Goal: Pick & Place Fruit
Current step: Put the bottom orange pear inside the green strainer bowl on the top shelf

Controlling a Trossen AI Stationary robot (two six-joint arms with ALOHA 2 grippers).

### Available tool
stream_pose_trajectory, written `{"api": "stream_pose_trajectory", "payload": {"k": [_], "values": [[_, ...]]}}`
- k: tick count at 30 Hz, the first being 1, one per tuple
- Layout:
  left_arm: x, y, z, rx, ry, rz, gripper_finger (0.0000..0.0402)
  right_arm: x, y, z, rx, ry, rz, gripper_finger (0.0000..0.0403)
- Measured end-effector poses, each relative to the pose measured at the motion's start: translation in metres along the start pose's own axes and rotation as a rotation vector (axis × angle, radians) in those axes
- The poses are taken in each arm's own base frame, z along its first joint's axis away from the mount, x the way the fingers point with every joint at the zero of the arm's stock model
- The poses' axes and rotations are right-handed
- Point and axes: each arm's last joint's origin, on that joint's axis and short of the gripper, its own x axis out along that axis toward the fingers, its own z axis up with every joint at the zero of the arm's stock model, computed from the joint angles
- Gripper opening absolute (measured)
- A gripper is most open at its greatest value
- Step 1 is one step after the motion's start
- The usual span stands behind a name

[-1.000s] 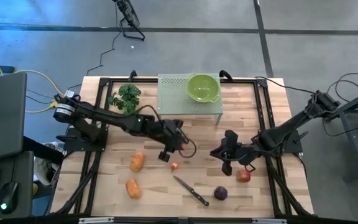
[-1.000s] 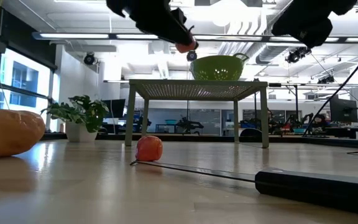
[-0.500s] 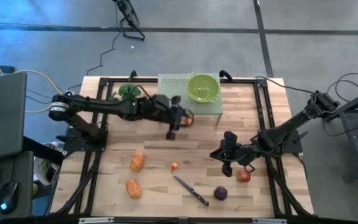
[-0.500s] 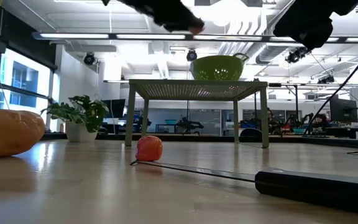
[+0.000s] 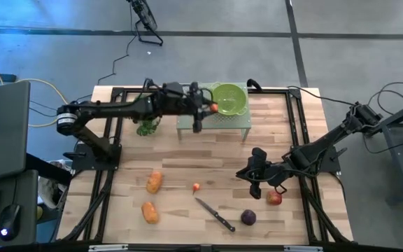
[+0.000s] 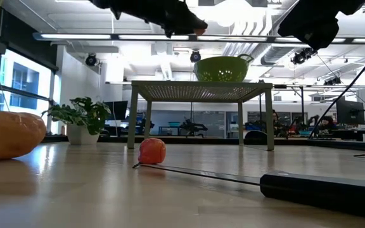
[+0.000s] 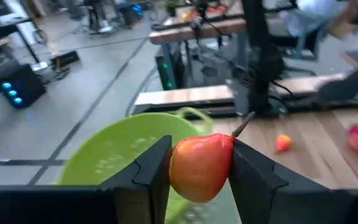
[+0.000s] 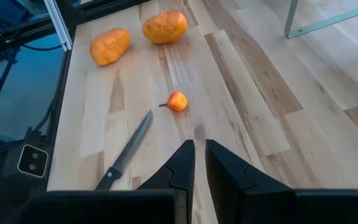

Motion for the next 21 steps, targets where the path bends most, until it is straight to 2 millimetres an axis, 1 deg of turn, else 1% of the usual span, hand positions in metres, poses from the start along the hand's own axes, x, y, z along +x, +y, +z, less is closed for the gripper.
{"api": "stream_pose_trajectory", "payload": {"k": [4, 8, 10, 13, 21], "values": [[0.002, 0.018, -0.004, -0.076, -0.024, 0.054, 0.0132, 0.0, 0.0, 0.0, -0.001, 0.0, 0.0, 0.0032], [0.004, 0.033, -0.006, -0.21, -0.074, 0.08, 0.0132, 0.0, 0.0, 0.0, -0.003, 0.0, 0.0, 0.0032], [0.007, 0.04, -0.012, -0.291, -0.065, 0.096, 0.0132, 0.0, 0.0, 0.0, -0.004, 0.0, 0.0, 0.0032], [0.016, 0.041, -0.021, -0.346, -0.053, 0.1, 0.0132, 0.0, 0.0, 0.0, -0.004, 0.001, 0.0, 0.0032], [0.031, 0.039, -0.039, -0.335, -0.007, 0.093, 0.0132, 0.0, 0.0, 0.0, -0.004, 0.002, 0.001, 0.0032]]}}
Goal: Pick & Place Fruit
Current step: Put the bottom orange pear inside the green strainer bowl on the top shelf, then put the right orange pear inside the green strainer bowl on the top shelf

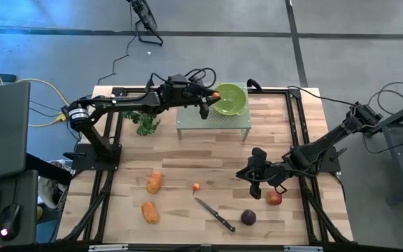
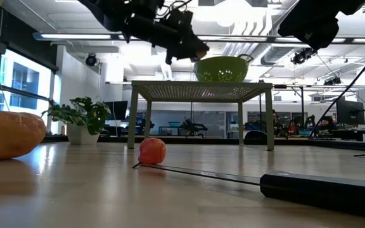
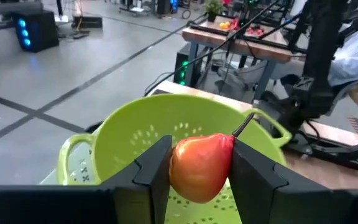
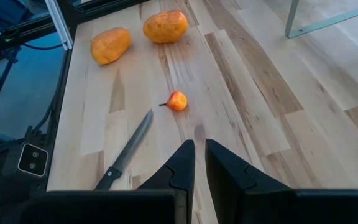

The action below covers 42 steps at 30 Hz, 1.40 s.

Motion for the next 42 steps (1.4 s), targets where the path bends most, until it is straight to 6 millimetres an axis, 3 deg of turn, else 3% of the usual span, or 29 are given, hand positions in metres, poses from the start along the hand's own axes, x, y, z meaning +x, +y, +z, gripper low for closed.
{"api": "stream_pose_trajectory", "payload": {"k": [6, 24, 36, 42], "values": [[0.009, 0.003, -0.013, 0.019, 0.043, 0.004, 0.0132, 0.0, 0.0, 0.0, 0.0, 0.0, 0.001, 0.0032], [0.01, 0.003, -0.015, 0.047, 0.051, 0.004, 0.0133, 0.0, 0.0, 0.0, -0.003, 0.0, 0.001, 0.0032], [0.01, 0.003, -0.014, 0.048, 0.043, 0.004, 0.0217, 0.0, 0.0, 0.0, -0.003, 0.0, 0.001, 0.0032], [0.01, 0.003, -0.014, 0.048, 0.042, 0.004, 0.0229, 0.0, 0.0, 0.0, -0.003, 0.001, 0.0, 0.0032]]}}
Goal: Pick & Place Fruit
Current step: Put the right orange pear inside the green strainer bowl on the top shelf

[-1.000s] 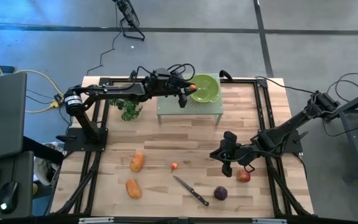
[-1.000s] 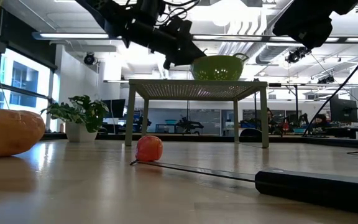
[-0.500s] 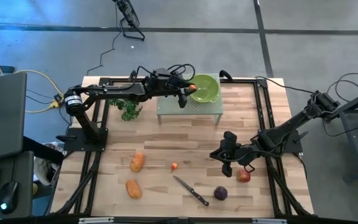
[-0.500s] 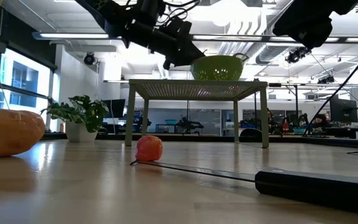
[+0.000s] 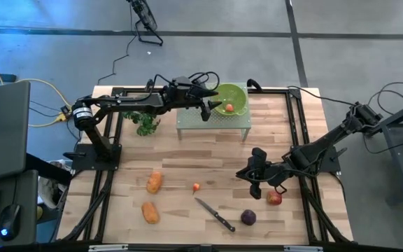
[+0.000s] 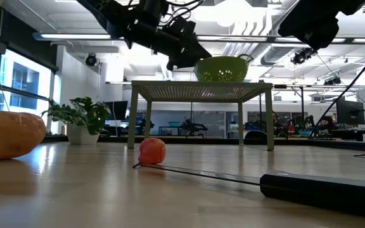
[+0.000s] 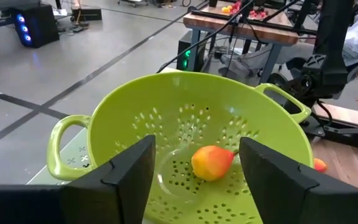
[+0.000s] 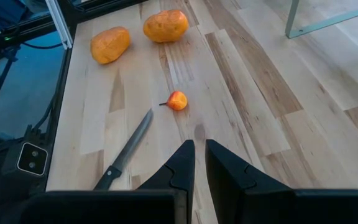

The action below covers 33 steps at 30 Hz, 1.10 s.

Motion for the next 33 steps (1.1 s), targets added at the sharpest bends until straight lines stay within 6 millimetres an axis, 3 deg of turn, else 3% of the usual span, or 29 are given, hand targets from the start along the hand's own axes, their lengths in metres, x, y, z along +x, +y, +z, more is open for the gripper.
{"api": "stream_pose_trajectory", "payload": {"k": [8, 17, 24, 33], "values": [[-0.012, -0.002, 0.014, 0.007, -0.037, -0.002, 0.023, 0.0, 0.0, 0.0, -0.001, 0.001, -0.001, 0.0032], [-0.05, -0.009, 0.035, 0.031, 0.039, -0.016, 0.023, 0.0, -0.001, -0.001, -0.004, 0.007, -0.006, 0.0032], [-0.078, -0.015, 0.035, 0.086, 0.198, -0.026, 0.023, 0.0, -0.001, -0.001, -0.001, 0.007, -0.005, 0.0032], [-0.098, -0.048, 0.022, 0.116, 0.404, -0.125, 0.023, 0.0, -0.001, -0.001, 0.026, 0.01, -0.007, 0.0032]]}}
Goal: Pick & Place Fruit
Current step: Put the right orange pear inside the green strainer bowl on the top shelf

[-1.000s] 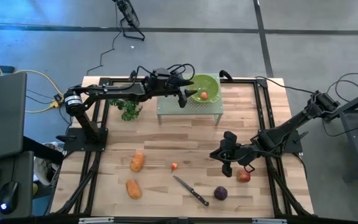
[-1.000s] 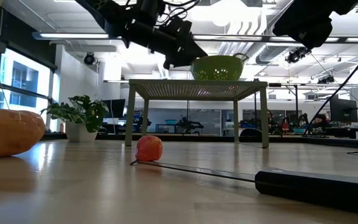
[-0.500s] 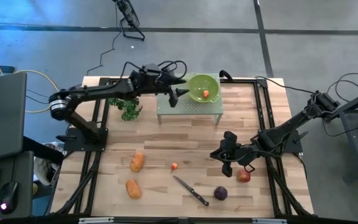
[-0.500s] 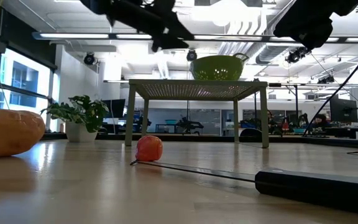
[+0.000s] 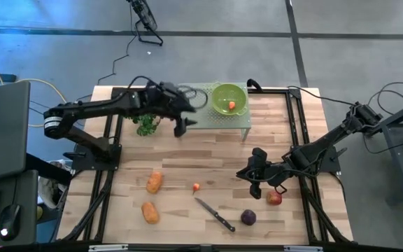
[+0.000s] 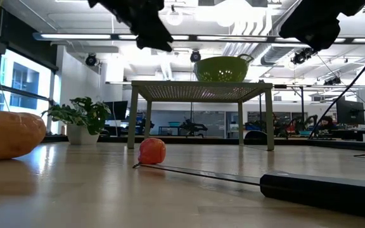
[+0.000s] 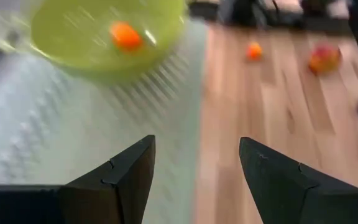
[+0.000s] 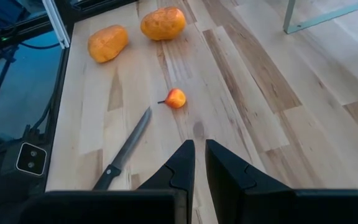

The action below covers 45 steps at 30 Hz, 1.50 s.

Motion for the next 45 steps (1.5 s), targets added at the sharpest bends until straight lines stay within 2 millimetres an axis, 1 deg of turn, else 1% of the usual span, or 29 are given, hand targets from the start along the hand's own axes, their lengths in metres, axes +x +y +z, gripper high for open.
{"api": "stream_pose_trajectory", "payload": {"k": [2, 7, 14, 17, 20, 25, 29, 34, 41, 45], "values": [[0.001, -0.009, -0.005, 0.019, 0.051, -0.028, 0.023, 0.0, 0.0, 0.0, 0.008, 0.001, -0.001, 0.0032], [0.001, -0.033, -0.01, 0.076, 0.111, -0.093, 0.023, 0.0, -0.001, -0.001, 0.033, 0.012, -0.004, 0.0032], [0.002, -0.064, -0.017, 0.139, 0.159, -0.185, 0.023, -0.001, -0.009, -0.012, 0.137, 0.125, -0.078, 0.0032], [0.006, -0.075, -0.028, 0.152, 0.189, -0.209, 0.023, -0.002, -0.013, -0.017, 0.171, 0.184, -0.107, 0.0032], [0.01, -0.085, -0.037, 0.145, 0.208, -0.187, 0.023, -0.005, -0.015, -0.02, 0.212, 0.251, -0.11, 0.0032], [0.017, -0.1, -0.056, 0.148, 0.221, -0.191, 0.023, -0.008, -0.025, -0.025, 0.341, 0.367, -0.166, 0.0032], [0.02, -0.11, -0.065, 0.153, 0.215, -0.212, 0.023, -0.011, -0.038, -0.029, 0.419, 0.481, -0.265, 0.0032], [0.023, -0.12, -0.076, 0.165, 0.211, -0.238, 0.023, -0.016, -0.055, -0.033, 0.462, 0.617, -0.39, 0.0032], [0.024, -0.122, -0.084, 0.142, 0.237, -0.193, 0.023, -0.024, -0.074, -0.035, 0.483, 0.733, -0.537, 0.0032], [0.024, -0.121, -0.087, 0.125, 0.27, -0.185, 0.023, -0.026, -0.08, -0.035, 0.457, 0.768, -0.574, 0.0032]]}}
